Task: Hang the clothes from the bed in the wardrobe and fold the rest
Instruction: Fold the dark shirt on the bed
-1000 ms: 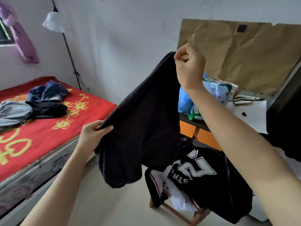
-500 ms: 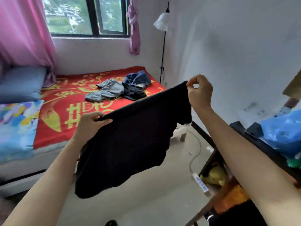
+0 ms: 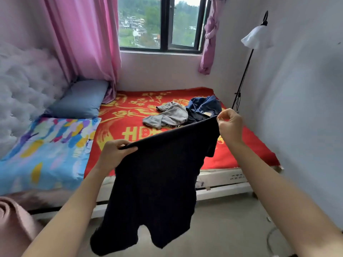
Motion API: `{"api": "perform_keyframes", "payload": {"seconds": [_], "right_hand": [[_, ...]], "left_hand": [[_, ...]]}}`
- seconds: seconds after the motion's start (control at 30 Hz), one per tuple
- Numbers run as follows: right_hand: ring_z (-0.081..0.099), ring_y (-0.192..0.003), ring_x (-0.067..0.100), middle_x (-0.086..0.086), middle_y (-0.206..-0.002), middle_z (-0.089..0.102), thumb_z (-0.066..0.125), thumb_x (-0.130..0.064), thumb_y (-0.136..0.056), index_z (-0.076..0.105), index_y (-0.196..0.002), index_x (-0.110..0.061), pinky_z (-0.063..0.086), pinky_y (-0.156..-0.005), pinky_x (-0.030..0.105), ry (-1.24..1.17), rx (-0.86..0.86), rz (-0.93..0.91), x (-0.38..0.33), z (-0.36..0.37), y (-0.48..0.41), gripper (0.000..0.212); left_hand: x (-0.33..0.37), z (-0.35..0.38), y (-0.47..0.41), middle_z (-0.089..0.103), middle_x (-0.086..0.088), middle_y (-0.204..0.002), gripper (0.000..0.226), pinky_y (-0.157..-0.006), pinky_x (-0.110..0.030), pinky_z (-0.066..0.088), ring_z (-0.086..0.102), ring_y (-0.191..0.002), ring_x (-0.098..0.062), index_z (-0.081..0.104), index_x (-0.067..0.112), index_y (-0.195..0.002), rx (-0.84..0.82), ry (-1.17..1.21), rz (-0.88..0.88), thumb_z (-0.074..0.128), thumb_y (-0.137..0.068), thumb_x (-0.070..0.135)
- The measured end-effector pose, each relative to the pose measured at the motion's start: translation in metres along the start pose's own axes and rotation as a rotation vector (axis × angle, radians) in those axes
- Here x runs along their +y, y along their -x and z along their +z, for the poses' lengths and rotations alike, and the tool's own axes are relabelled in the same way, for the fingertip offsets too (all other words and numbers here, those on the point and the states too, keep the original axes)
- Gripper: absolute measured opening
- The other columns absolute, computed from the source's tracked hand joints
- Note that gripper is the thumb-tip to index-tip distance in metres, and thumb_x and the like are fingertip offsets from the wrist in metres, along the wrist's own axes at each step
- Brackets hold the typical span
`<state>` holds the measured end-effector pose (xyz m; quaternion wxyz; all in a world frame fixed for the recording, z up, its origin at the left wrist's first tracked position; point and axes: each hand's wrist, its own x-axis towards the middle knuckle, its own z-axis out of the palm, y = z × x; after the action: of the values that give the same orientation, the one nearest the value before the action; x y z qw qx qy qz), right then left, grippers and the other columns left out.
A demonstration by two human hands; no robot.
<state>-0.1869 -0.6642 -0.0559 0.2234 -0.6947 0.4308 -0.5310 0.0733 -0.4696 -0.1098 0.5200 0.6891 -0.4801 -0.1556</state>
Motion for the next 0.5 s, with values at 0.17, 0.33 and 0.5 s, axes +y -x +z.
{"api": "perform_keyframes", "payload": {"seconds": [0.17, 0.33, 0.5], "right_hand": [[0.047, -0.059, 0.003, -0.008, -0.062, 0.051, 0.056, 0.012, -0.079, 0.050, -0.059, -0.022, 0.039, -0.053, 0.006, -0.066, 0.002, 0.113, 0.019, 0.059, -0.038, 0.040], [0.047, -0.057, 0.003, -0.009, -0.061, 0.051, 0.058, 0.011, -0.079, 0.050, -0.060, -0.024, 0.039, -0.052, 0.004, -0.085, 0.011, 0.118, 0.046, 0.088, -0.084, 0.041], [0.046, -0.056, 0.003, -0.009, -0.061, 0.051, 0.059, 0.009, -0.079, 0.050, -0.060, -0.024, 0.039, -0.052, 0.005, -0.094, -0.004, 0.136, 0.091, 0.121, -0.153, 0.040]], "left_hand": [[-0.027, -0.013, -0.067, 0.064, 0.000, -0.066, 0.010, -0.050, -0.006, 0.040, 0.056, -0.052, 0.006, 0.069, 0.011, -0.075, -0.031, -0.041, 0.010, 0.075, -0.075, 0.002], [-0.049, 0.004, -0.131, 0.063, 0.004, -0.062, 0.018, -0.050, -0.008, 0.040, 0.056, -0.052, 0.001, 0.068, 0.020, -0.068, -0.063, -0.091, 0.005, 0.077, -0.074, 0.005], [-0.059, 0.040, -0.212, 0.063, 0.016, -0.055, 0.020, -0.049, -0.006, 0.040, 0.057, -0.053, 0.005, 0.068, 0.023, -0.065, -0.083, -0.074, -0.017, 0.076, -0.075, 0.007]]}}
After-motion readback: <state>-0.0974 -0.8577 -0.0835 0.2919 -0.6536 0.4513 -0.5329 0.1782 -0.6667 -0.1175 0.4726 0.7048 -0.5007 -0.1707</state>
